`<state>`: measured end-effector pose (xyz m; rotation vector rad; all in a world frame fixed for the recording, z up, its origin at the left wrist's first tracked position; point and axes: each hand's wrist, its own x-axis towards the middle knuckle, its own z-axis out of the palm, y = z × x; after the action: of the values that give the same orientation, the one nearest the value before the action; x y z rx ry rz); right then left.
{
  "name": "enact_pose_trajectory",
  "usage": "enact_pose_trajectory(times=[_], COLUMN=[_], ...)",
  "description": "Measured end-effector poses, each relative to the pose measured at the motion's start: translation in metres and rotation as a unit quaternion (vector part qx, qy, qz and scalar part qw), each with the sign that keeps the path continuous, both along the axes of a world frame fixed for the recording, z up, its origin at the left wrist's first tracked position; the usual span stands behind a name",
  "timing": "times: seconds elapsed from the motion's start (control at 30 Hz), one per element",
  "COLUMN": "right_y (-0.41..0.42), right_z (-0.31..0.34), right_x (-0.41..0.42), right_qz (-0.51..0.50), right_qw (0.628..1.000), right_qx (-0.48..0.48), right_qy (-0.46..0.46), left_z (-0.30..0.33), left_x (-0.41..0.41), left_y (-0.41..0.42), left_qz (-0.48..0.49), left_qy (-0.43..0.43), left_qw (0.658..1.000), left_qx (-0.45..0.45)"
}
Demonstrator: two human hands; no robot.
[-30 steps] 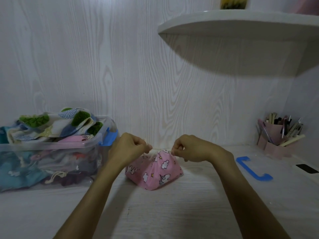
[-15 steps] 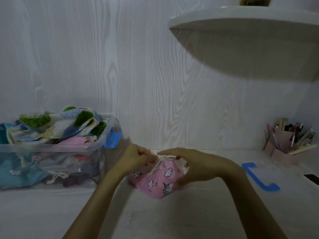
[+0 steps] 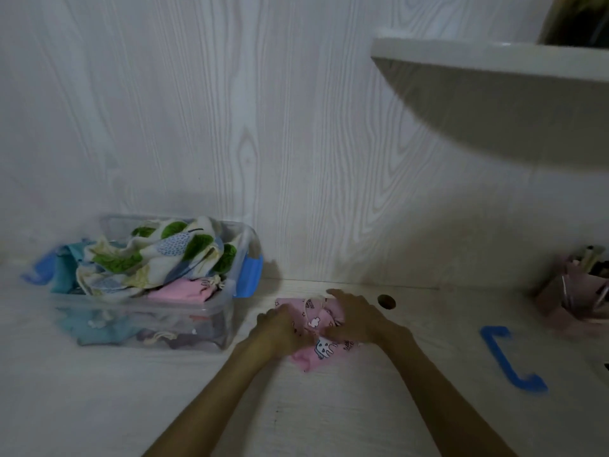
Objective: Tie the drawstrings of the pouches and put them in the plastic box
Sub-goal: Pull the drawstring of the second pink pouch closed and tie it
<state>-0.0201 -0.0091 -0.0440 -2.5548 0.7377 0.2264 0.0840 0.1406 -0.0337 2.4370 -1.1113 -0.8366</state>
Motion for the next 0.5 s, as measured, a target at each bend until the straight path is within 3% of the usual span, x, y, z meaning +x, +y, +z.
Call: enact_pose_trajectory(times=[0.1, 0.27, 0.4, 0.5], right_y=[0.009, 0.022, 0.027, 0.040], right_z=[-0.003, 0.031, 0.104, 0.152], right_x=[0.002, -0.022, -0.023, 0.006], right_qz=[0.001, -0.047, -0.053, -0.026], right_qw=[0.999, 0.988, 0.967, 0.952], right_qx=[-0.036, 0.127, 0.192, 0.218], right_qy=[0.001, -0.073, -0.157, -0.213], left_z=[0.002, 0.020, 0.077, 0.131], left_x=[-0.013, -0.040, -0.035, -0.013], left_y=[0.001, 0.020, 0.037, 0.057], left_qz=[0.089, 0.106, 0.101, 0.101], left_qy=[0.024, 0.013, 0.058, 0.011], left_qw=[0.995, 0.985, 0.938, 0.913], left_qx=[-0.024, -0.135, -0.326, -0.395])
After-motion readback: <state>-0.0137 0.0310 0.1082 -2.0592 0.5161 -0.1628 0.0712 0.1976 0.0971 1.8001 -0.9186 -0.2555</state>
